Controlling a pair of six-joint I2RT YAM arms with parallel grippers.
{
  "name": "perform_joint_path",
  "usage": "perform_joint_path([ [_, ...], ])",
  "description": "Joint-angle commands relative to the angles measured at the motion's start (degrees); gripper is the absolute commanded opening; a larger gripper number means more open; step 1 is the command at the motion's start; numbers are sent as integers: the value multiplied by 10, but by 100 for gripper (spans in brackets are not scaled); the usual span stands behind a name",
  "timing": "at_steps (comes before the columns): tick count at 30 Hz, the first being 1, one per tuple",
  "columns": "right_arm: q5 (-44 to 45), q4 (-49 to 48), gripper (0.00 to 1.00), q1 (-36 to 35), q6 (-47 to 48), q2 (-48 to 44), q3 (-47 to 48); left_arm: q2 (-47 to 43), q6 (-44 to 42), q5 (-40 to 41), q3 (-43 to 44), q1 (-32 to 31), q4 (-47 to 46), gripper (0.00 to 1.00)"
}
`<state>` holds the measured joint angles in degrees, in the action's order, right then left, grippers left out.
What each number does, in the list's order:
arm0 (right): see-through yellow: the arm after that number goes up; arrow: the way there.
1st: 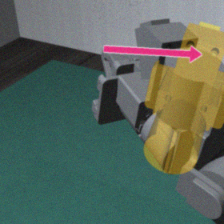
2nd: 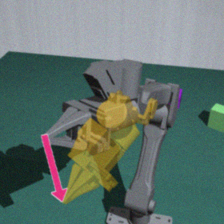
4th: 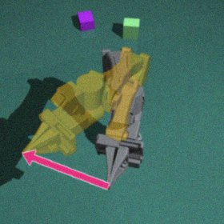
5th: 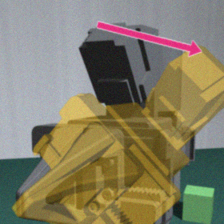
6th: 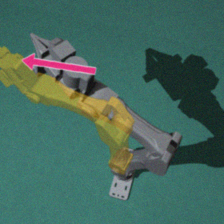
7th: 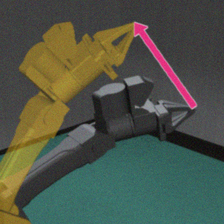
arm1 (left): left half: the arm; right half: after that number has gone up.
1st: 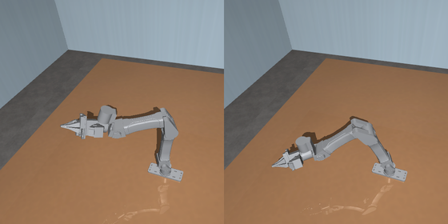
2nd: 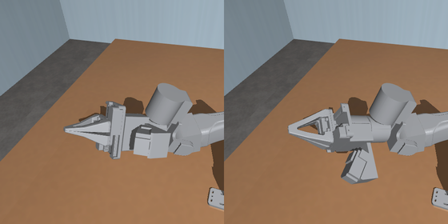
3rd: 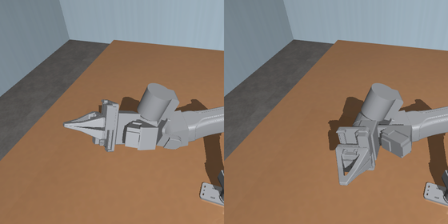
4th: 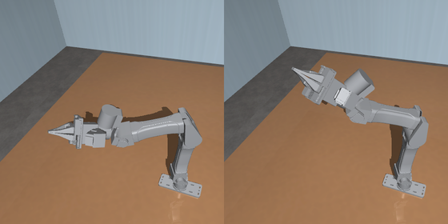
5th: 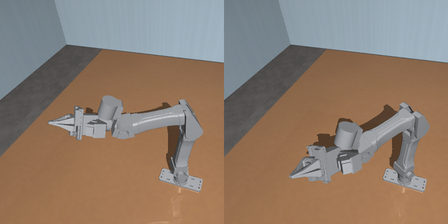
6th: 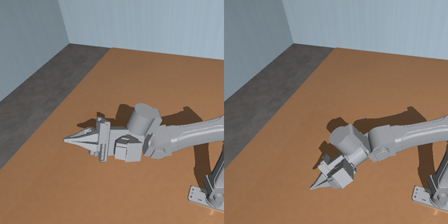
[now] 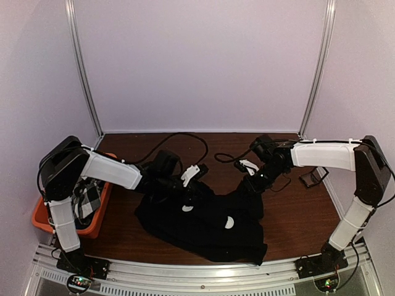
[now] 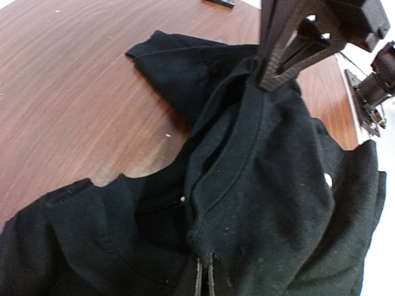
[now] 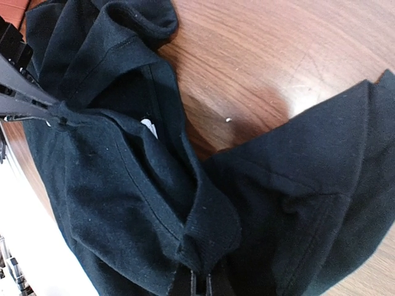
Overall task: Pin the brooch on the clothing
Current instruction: Pick up the clothing with brooches from the center of the board, then place the clothing with brooches at the center of the board.
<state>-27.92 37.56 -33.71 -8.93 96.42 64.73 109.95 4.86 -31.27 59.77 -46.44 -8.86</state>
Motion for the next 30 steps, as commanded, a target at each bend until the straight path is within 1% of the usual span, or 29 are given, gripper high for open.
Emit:
perform_joint_path([
  [1,42,-12,0,0,11,-49,6,-32,1,52,28,1,-8,0],
  [6,68,-41,0,0,14,-125,15,-102,-21,130,69,0,20,0],
  [10,104,-56,0,-1,15,-177,38,-165,-42,176,109,0,48,0],
  [13,128,-72,0,-2,19,-215,51,-212,-75,218,127,0,56,0],
  [19,175,-110,0,-3,16,-284,80,-293,-107,240,150,-6,77,0],
  [23,183,-141,0,-7,11,-338,91,-332,-141,276,150,-40,86,0],
  [26,175,-155,0,-22,8,-377,95,-359,-173,326,146,-91,86,0],
  [28,172,-156,0,-38,8,-395,98,-371,-190,356,143,-122,86,0],
  [30,176,-137,0,-60,11,-404,112,-386,-198,374,141,-145,86,0],
])
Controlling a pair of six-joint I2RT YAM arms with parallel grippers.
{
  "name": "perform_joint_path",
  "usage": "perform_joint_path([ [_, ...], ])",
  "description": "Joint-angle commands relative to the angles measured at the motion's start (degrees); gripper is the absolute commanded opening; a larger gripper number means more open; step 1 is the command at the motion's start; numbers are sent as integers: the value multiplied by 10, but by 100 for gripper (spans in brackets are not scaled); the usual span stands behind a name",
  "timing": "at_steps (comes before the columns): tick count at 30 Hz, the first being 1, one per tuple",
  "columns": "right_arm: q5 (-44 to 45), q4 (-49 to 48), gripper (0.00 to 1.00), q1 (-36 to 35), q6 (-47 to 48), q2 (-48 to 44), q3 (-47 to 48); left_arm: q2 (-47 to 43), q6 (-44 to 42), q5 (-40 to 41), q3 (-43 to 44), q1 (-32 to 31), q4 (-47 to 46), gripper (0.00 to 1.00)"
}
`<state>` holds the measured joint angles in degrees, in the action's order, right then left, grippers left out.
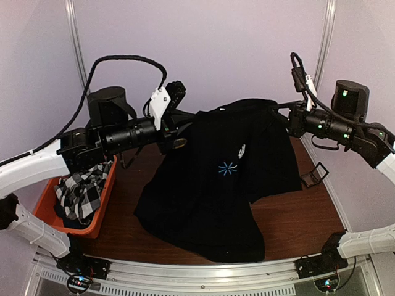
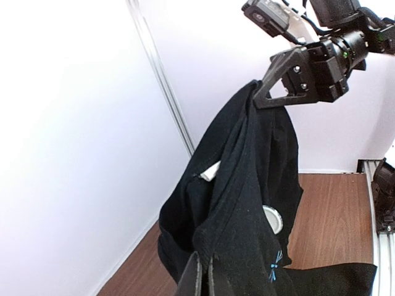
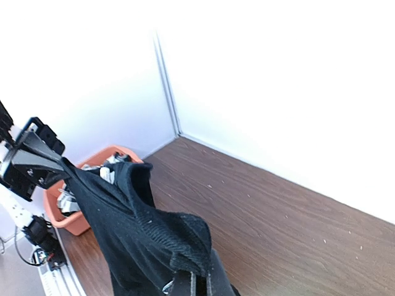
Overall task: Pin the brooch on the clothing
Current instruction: Place the clothing with brooches at the center of the board.
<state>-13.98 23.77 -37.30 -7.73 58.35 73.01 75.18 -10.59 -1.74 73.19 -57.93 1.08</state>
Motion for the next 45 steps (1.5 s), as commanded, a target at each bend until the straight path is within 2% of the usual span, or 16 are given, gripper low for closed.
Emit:
perform_joint_path([
  [1,46,15,0,-40,3,-26,39,-45,-49,90,5,-41,-14,0],
  [5,99,37,0,-100,11,-54,71,-78,-79,127,5,-77,-42,0],
  [10,72,18,0,-112,-9,-91,112,-94,-145,140,50,-132,-67,0],
  [14,27,13,0,-113,-31,-89,156,-92,-222,161,101,-201,-72,0],
  [18,20,-1,0,-113,-44,-84,203,-93,-342,224,113,-288,-131,0],
  [20,64,-6,0,-113,-50,-81,222,-87,-407,266,95,-321,-205,0],
  [22,150,23,0,-113,-51,-63,240,-66,-451,328,77,-325,-277,0],
  [25,271,73,0,-113,-46,-23,232,-14,-490,443,33,-283,-408,0],
  [27,348,93,0,-113,-54,3,195,9,-407,495,6,-224,-387,0],
  [29,429,106,0,-111,-67,35,158,20,-238,502,-26,-147,-276,0],
  [31,489,112,0,-106,-74,76,129,30,-74,460,-58,-69,-181,0],
  [33,509,112,0,-80,-90,126,105,61,15,413,-92,-6,-162,0],
  [35,492,101,0,-34,-109,182,81,117,30,372,-98,30,-166,0],
  [38,473,64,0,26,-121,278,56,220,33,322,-61,54,-165,0],
  [42,459,30,0,58,-121,380,81,346,55,242,6,70,-162,0],
  [45,441,9,0,67,-124,425,96,407,89,221,36,75,-160,0],
])
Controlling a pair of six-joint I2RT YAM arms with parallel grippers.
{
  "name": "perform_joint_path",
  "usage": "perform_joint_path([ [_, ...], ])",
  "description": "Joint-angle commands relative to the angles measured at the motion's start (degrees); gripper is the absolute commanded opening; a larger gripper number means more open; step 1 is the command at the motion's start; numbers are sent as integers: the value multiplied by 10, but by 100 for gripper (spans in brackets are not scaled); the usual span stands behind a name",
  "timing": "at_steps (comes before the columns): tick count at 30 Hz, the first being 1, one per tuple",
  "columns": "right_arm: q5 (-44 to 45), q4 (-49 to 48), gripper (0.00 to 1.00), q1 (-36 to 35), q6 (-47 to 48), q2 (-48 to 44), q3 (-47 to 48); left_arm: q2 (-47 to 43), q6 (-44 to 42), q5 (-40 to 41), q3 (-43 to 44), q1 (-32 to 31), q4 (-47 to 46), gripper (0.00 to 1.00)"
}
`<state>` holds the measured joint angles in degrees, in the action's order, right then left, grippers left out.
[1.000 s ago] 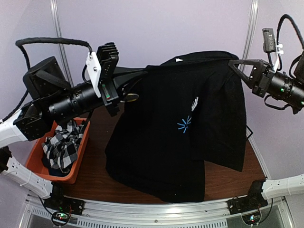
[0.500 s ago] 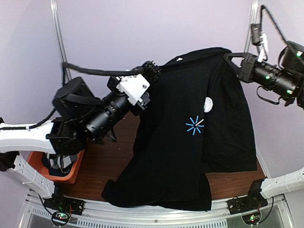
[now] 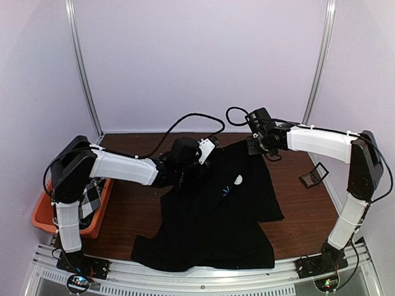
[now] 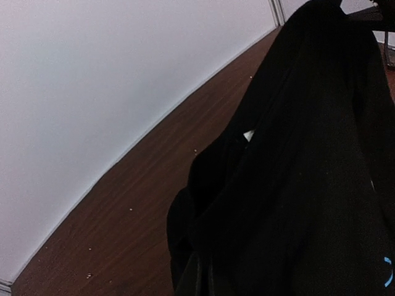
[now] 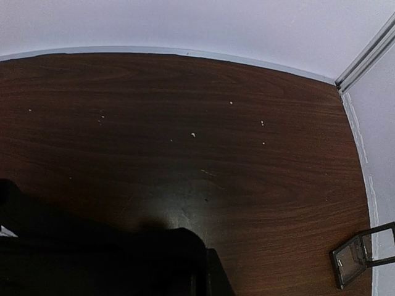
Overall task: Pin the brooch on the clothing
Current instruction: Place the clothing with brooches at the center of the board.
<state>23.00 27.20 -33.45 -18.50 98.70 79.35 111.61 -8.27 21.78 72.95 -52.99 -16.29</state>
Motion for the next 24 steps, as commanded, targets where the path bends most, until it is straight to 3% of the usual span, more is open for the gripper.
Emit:
perform_joint_path([
  [1,72,-25,0,30,-15,36,41,54,77,-11,43,27,12,0],
  [6,72,-4,0,49,-24,108,81,70,138,-8,39,51,-5,2],
  [10,73,6,7,71,-45,148,100,69,141,-125,26,64,-34,10],
  [13,72,18,11,82,-50,168,116,64,156,-198,18,69,-35,23],
  [16,60,32,27,85,-48,176,127,35,199,-249,-7,85,-43,45],
  [20,32,53,57,84,-45,156,124,-23,257,-245,-70,124,-56,72],
  [21,25,55,69,84,-43,147,119,-31,267,-239,-73,136,-45,75],
  [24,8,57,74,82,-36,124,104,-21,290,-210,-55,168,3,77],
])
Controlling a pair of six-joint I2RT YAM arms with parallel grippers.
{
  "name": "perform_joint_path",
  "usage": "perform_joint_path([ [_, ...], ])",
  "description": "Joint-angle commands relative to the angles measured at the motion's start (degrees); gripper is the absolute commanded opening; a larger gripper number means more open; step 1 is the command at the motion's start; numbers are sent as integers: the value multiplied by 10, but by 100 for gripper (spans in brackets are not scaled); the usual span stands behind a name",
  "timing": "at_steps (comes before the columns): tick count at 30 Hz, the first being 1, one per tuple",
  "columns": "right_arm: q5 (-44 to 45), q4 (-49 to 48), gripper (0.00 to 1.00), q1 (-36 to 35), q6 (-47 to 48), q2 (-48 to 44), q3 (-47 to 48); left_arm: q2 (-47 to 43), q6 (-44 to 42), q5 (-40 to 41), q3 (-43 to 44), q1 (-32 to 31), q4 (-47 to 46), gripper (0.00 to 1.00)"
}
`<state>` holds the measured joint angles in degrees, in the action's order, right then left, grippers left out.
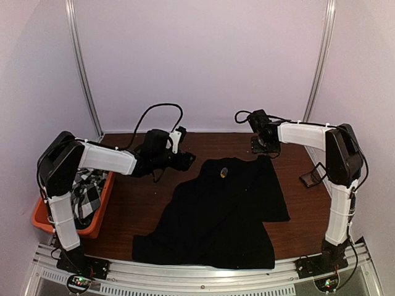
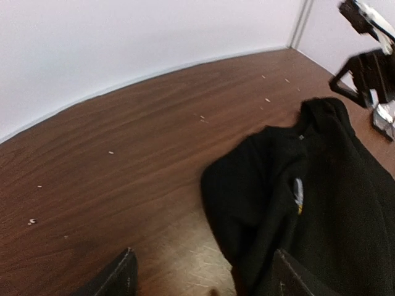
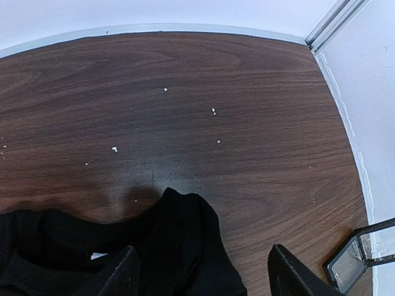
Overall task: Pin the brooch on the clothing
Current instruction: Smooth out the clothing with brooches at the center of the board.
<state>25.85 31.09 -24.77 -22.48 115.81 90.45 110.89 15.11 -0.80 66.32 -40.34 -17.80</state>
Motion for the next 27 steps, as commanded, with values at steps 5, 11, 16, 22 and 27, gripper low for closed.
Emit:
perform_joint_path([
  [5,-27,46,76,-16,-1,-80,-25,52,60,-51,79,64,40,76],
  [11,-33,70,76,-38,-16,-157,-99,146,87,-233,163,64,33,75],
  [16,-80,69,75,-39,-44,-226,-186,192,119,-291,187,63,21,74],
  [22,-108,57,74,-48,-62,-267,-258,219,130,-296,202,63,34,70],
  [27,-111,51,74,-56,-74,-266,-297,235,130,-300,213,60,49,66],
])
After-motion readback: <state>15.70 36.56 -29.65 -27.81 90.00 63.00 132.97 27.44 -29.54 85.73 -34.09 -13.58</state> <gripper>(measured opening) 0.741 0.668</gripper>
